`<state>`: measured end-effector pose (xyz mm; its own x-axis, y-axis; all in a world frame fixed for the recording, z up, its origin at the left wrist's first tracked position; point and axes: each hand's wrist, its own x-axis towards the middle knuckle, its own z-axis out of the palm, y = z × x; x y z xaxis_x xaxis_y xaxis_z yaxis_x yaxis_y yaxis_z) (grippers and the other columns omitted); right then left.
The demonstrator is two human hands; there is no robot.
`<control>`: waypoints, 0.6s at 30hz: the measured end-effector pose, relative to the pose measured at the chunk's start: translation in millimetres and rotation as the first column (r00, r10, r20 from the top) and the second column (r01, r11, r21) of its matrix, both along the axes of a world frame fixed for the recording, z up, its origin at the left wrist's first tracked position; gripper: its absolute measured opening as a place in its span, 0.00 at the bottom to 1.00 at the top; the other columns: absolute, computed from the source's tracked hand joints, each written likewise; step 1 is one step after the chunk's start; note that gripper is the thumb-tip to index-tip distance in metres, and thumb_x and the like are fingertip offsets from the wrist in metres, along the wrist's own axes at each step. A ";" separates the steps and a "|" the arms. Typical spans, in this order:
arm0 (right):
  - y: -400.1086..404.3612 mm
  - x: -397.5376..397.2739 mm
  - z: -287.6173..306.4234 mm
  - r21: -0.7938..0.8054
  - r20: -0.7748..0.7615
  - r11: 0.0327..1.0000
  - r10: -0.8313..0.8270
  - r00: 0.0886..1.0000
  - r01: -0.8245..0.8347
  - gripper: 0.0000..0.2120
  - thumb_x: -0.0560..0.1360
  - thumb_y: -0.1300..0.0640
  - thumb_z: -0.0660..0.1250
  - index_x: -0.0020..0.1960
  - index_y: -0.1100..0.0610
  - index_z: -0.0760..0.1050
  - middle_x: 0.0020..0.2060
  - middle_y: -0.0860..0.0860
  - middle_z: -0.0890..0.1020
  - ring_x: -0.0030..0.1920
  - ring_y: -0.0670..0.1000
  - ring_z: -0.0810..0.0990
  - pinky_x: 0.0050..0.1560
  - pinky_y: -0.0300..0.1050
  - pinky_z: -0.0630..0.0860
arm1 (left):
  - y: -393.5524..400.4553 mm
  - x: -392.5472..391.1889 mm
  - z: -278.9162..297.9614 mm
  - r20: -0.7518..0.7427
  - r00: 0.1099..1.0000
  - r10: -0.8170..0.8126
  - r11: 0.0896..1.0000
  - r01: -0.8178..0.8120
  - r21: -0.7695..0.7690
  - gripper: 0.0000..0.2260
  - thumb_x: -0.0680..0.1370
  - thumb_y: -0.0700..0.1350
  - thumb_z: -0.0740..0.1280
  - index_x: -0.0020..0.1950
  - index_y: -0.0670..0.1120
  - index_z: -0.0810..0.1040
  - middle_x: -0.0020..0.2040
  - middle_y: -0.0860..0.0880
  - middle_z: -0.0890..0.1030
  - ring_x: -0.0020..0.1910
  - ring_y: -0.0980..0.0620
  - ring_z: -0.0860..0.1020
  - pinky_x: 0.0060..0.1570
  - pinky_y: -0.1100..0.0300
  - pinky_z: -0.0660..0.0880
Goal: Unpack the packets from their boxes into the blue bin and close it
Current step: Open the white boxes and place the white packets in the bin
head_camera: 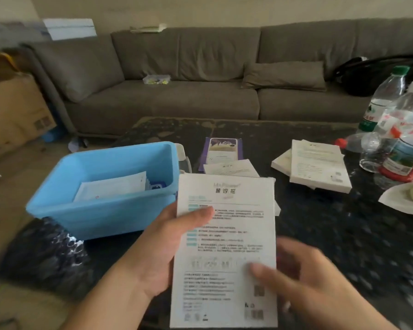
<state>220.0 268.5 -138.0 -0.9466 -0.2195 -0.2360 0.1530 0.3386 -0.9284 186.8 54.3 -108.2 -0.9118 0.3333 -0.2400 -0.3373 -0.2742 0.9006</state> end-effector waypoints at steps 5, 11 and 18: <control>-24.3 -20.6 0.6 0.101 -0.837 0.929 -0.113 0.535 0.355 0.31 0.68 0.35 0.68 0.66 0.48 0.70 0.66 0.44 0.73 0.67 0.48 0.72 0.59 0.55 0.76 | -10.1 -0.3 -1.8 -0.027 0.999 -0.025 0.999 0.023 -0.045 0.14 0.72 0.44 0.70 0.57 0.46 0.83 0.56 0.39 0.84 0.54 0.38 0.83 0.48 0.47 0.82; -49.6 -39.6 5.7 0.061 -0.898 0.943 -0.091 0.431 0.326 0.18 0.69 0.39 0.70 0.51 0.50 0.80 0.56 0.43 0.78 0.59 0.47 0.77 0.55 0.49 0.79 | -19.6 -0.9 3.5 -0.039 0.995 -0.089 0.993 0.086 -0.081 0.14 0.71 0.44 0.70 0.57 0.46 0.83 0.55 0.39 0.84 0.55 0.38 0.83 0.54 0.43 0.80; -49.3 -46.3 -4.9 0.111 -0.959 0.909 -0.008 0.282 0.403 0.08 0.74 0.49 0.72 0.43 0.54 0.85 0.52 0.49 0.83 0.52 0.54 0.80 0.46 0.55 0.78 | -24.3 0.6 3.0 -0.044 0.994 -0.096 0.988 0.090 -0.128 0.12 0.72 0.43 0.69 0.54 0.45 0.84 0.54 0.39 0.85 0.53 0.40 0.84 0.46 0.53 0.82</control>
